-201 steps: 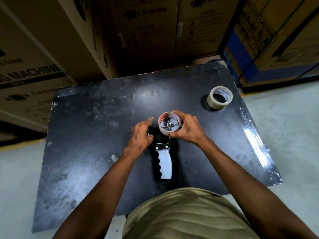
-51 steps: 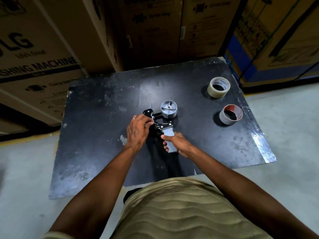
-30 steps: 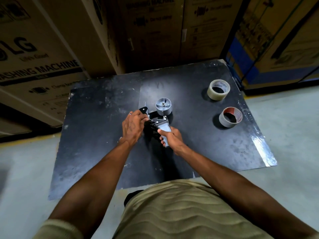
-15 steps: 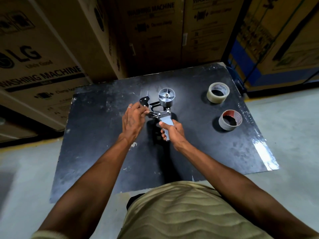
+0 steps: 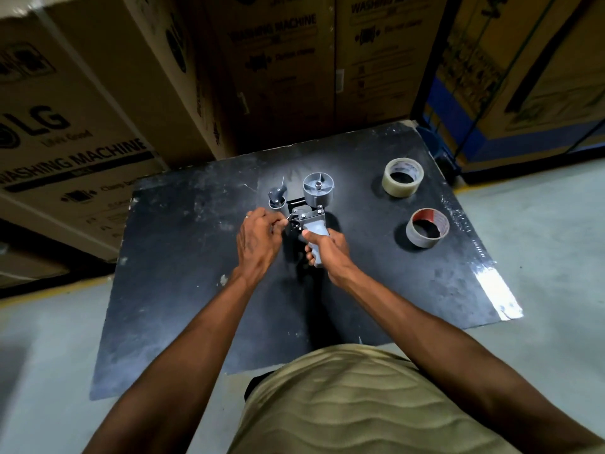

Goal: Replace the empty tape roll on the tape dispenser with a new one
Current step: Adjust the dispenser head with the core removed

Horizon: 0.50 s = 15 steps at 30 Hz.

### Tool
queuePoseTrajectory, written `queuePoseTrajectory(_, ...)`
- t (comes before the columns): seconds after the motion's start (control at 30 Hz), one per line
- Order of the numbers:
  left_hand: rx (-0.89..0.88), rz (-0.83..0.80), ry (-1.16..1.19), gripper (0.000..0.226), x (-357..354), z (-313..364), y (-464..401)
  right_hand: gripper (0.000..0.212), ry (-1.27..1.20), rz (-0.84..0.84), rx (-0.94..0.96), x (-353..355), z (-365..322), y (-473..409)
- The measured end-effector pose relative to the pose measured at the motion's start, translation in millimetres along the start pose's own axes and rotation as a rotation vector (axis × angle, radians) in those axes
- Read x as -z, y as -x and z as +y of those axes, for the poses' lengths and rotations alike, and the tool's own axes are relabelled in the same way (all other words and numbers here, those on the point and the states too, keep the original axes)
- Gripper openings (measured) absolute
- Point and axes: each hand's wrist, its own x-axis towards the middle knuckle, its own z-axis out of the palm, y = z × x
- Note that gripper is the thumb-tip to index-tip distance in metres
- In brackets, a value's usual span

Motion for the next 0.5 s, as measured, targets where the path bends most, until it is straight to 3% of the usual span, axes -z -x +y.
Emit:
queuePoseTrajectory(0.13,0.062,0.009,0.062,0.014,-6,3,3,0.03,-0.01,0.012,-0.02,3,4,-4)
queuePoseTrajectory(0.27,0.077,0.028,0.298,0.012,-9,-9,3,0.035,-0.025,0.021,-0.058,3,6,-9)
queuePoseTrajectory(0.5,0.352,-0.016,0.61,0.017,-16,-32,12,0.013,-0.013,0.023,-0.088,0,12,-14)
